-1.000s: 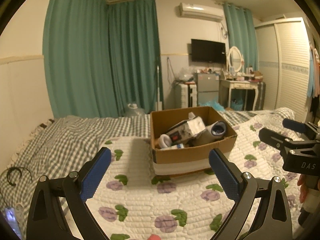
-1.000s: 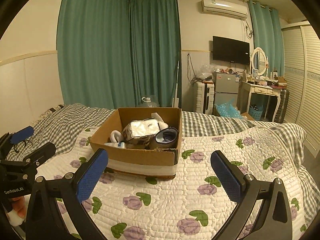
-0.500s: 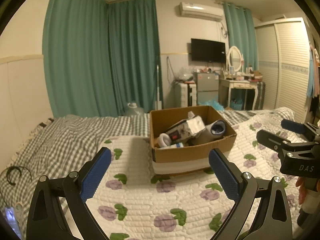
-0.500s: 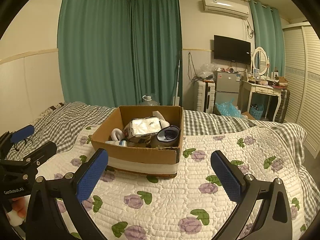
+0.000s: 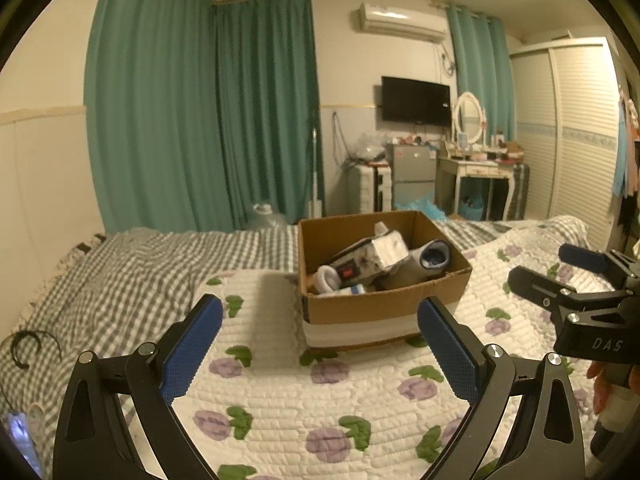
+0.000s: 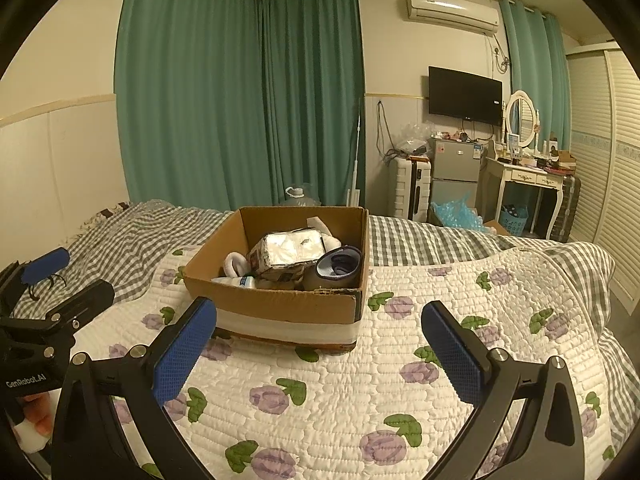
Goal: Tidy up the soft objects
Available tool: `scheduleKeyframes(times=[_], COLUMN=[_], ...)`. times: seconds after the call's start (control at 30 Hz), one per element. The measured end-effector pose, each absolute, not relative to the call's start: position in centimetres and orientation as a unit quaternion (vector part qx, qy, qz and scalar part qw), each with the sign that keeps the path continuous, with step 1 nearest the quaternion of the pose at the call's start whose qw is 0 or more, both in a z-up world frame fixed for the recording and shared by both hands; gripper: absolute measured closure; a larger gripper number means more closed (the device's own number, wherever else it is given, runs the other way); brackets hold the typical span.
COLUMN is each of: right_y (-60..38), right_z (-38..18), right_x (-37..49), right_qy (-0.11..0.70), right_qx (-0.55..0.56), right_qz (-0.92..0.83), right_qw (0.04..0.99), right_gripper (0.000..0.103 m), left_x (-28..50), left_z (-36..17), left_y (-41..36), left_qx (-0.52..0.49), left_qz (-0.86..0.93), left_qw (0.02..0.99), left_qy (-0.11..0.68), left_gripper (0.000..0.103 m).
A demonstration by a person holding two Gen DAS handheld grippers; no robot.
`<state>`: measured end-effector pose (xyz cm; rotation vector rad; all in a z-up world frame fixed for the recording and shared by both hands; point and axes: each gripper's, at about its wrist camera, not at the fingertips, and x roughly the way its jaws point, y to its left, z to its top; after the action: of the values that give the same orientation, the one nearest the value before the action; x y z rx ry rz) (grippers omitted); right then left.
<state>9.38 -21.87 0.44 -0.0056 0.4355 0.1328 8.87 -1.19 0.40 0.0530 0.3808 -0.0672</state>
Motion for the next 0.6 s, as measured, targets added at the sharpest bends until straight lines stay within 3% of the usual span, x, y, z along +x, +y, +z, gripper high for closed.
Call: scheduleKeyframes(times=[0.6], right_y=[-21.81], right_z=[0.27], right_x=[9.42], right_qy=[0.22], right_qx=[-0.005], right_qz=[0.063], right_qw=[0.973], right_gripper=[0.0], left_x=[8.81], left_z=[0.27], left_y=[-1.42], left_qx=[0.024], left_qz=[-0.04], left_qw=[0.98], left_qy=[0.196], left_gripper=[0.003])
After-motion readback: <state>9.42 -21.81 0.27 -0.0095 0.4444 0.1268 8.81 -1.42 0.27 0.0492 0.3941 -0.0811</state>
